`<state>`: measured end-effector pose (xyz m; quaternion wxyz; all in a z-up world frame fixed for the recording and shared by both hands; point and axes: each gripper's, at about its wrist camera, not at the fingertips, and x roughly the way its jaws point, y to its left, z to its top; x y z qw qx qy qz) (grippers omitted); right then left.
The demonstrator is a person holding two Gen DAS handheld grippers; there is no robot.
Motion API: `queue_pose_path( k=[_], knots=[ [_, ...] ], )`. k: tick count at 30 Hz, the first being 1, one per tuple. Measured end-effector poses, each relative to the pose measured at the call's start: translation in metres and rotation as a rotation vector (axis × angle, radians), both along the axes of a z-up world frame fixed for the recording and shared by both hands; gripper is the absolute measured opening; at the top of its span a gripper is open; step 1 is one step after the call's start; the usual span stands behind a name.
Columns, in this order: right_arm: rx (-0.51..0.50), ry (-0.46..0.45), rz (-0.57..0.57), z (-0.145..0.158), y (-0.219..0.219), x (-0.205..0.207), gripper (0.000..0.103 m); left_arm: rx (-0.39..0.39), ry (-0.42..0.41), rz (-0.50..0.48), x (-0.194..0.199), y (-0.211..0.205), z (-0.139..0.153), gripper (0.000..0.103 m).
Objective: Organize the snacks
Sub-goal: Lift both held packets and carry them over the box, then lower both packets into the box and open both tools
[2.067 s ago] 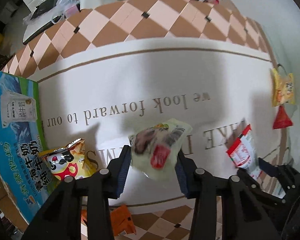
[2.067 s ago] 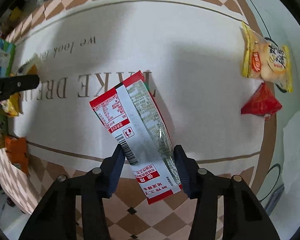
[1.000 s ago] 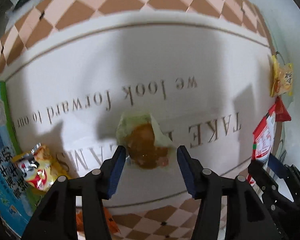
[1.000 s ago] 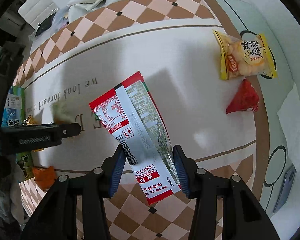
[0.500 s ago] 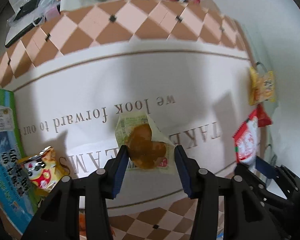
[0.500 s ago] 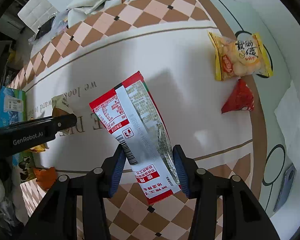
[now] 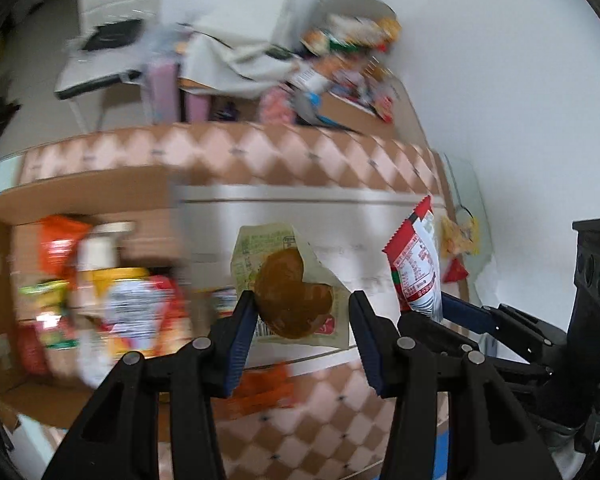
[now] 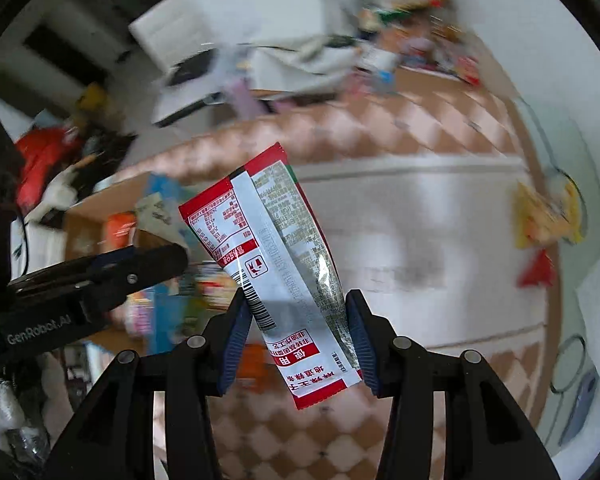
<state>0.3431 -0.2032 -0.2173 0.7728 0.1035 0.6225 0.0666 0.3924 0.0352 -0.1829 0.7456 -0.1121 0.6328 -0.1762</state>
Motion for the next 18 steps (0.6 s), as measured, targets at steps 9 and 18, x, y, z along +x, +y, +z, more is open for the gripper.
queue_pose_path(
  k=[9, 18],
  knots=[
    [-0.016, -0.013, 0.258, 0.011, 0.189, 0.050, 0.051, 0.146, 0.007, 0.182, -0.001, 0.176, -0.012, 0.045],
    [-0.148, 0.104, 0.322, -0.048, 0.297, 0.094, 0.051, 0.217, 0.118, 0.233, 0.012, 0.245, -0.080, 0.047]
  ],
)
